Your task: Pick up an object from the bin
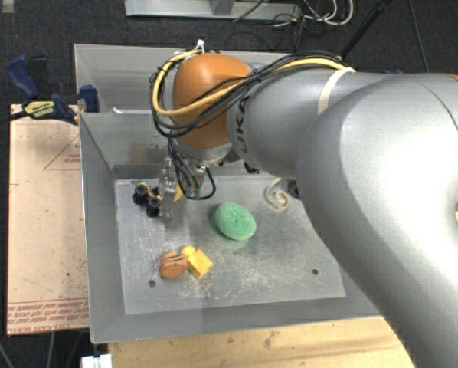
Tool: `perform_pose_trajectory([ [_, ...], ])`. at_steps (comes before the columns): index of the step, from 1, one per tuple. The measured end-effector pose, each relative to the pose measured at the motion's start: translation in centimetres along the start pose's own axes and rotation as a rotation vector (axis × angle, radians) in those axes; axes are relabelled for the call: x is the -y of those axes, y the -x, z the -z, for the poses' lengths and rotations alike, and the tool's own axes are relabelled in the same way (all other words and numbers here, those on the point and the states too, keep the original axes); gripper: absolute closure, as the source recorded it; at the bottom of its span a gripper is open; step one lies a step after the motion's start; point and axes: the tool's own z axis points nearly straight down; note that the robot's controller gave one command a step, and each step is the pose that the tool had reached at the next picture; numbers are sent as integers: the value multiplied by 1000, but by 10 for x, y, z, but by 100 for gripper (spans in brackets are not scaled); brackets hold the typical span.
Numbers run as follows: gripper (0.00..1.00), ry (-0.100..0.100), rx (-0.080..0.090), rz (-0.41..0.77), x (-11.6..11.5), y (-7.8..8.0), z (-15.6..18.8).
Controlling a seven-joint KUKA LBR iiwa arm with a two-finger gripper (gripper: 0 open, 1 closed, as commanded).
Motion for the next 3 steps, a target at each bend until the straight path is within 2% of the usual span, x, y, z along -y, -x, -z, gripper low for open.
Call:
perform_pose_trajectory([
  [1,100,-6,-12,11,10,-5,51],
  [2,100,1,6,15,6,2,58],
  [3,100,-9,-19,20,10,-17,76],
])
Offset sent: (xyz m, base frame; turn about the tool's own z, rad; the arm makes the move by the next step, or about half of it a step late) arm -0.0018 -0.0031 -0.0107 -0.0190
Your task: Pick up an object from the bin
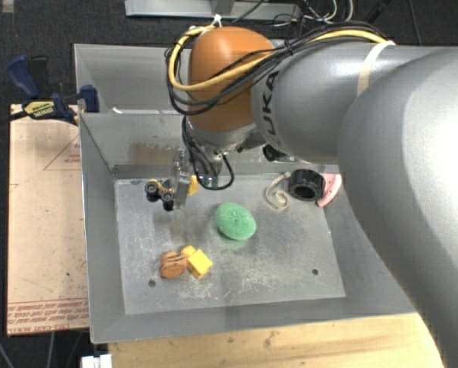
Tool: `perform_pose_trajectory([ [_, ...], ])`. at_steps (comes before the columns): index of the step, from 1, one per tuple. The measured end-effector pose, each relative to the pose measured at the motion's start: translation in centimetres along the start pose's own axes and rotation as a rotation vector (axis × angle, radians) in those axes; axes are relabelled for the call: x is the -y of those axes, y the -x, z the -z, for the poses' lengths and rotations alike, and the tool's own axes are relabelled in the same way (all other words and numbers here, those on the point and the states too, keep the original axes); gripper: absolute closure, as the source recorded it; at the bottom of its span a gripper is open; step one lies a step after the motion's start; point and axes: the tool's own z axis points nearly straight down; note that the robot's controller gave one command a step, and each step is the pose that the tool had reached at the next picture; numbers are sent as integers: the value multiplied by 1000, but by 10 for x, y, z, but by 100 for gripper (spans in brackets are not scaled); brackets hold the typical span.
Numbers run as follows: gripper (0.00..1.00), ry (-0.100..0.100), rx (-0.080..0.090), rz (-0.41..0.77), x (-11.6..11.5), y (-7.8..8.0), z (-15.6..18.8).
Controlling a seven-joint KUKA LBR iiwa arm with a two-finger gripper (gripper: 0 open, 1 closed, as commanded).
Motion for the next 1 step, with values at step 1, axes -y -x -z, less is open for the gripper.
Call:
perform_pose_trajectory([
  [1,100,4,10,-14,7,2,65],
])
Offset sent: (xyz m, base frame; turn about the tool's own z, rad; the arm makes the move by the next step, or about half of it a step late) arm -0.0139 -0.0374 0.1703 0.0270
